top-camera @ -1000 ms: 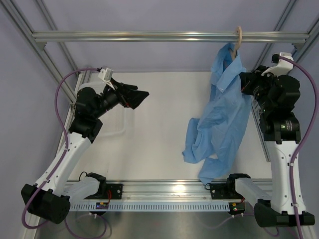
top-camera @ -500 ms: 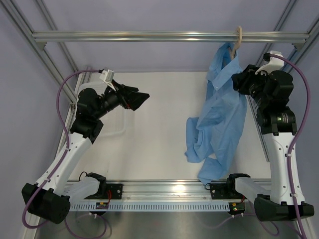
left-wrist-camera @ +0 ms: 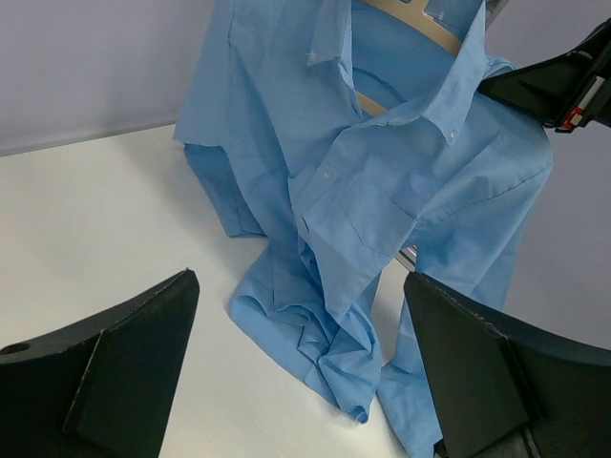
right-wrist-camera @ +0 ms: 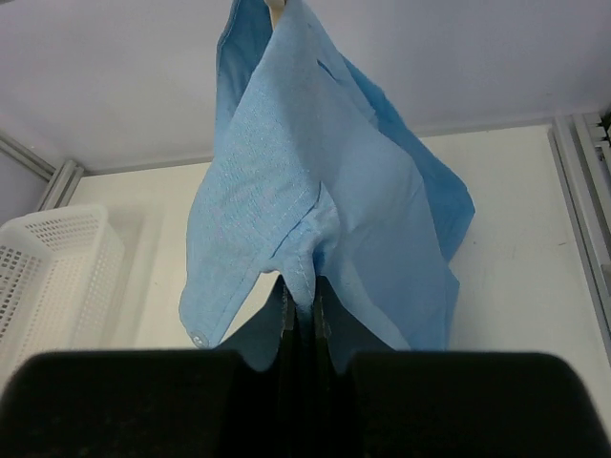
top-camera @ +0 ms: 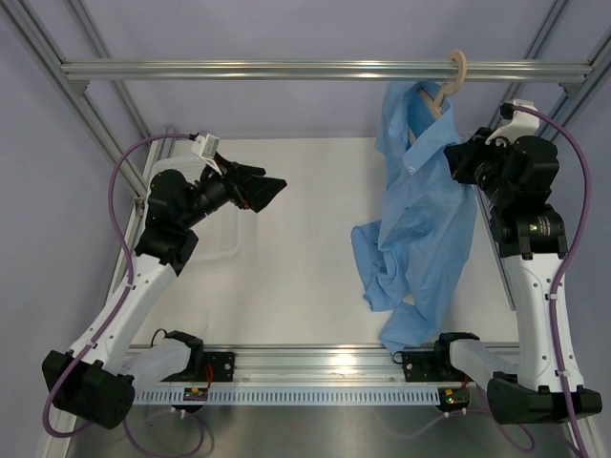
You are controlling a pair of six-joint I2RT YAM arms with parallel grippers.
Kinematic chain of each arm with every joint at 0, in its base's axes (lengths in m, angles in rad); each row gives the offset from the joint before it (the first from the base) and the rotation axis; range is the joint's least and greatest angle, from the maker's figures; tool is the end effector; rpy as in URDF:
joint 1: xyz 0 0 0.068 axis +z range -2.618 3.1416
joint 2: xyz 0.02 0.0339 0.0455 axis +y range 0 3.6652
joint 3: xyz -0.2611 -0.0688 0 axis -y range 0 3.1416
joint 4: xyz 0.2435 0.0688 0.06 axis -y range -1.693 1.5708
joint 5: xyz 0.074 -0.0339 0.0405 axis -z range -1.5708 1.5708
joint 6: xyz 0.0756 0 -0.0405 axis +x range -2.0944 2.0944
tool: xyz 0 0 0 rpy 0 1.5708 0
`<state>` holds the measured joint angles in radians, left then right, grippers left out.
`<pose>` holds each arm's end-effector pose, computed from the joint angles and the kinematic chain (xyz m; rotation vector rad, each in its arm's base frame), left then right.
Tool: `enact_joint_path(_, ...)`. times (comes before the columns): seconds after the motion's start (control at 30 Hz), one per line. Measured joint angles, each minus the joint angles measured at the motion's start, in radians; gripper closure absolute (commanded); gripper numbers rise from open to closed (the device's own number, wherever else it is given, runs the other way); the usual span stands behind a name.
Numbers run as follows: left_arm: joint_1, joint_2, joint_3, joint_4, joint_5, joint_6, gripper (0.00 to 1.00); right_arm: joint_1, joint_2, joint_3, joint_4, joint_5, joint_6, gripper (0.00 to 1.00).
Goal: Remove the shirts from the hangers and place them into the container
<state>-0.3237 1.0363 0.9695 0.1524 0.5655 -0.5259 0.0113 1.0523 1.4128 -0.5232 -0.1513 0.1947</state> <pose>0.2443 -0.1247 0.3936 0.3266 1.5672 -1.0893 0.2439 0.0142 0.4582 0.0477 1.7393 0.2825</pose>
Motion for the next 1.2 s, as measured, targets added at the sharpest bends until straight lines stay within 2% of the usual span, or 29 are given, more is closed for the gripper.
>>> enact_joint_path(0.5,0.000,0.000,0.000,0.000,0.000,0.001,0.05,0.002,0.018,0.018,0.007,-0.003,-0.005,1.00)
enact_joint_path(0.57,0.000,0.000,-0.002,0.007,-0.001,0.001,0.01,0.002,0.013,0.016,0.018,-0.012,-0.008,1.00)
enact_joint_path(0.87,0.000,0.001,-0.038,0.052,-0.023,-0.018,0.01,0.002,-0.039,0.007,0.036,-0.027,-0.011,1.00)
enact_joint_path(1.0,0.000,0.023,-0.037,0.060,-0.021,-0.028,0.01,0.002,-0.032,0.037,-0.002,-0.022,0.045,1.00)
enact_joint_path(1.2,0.000,0.058,-0.037,0.061,-0.011,-0.053,0.01,0.002,0.043,0.201,-0.154,-0.021,0.207,1.00)
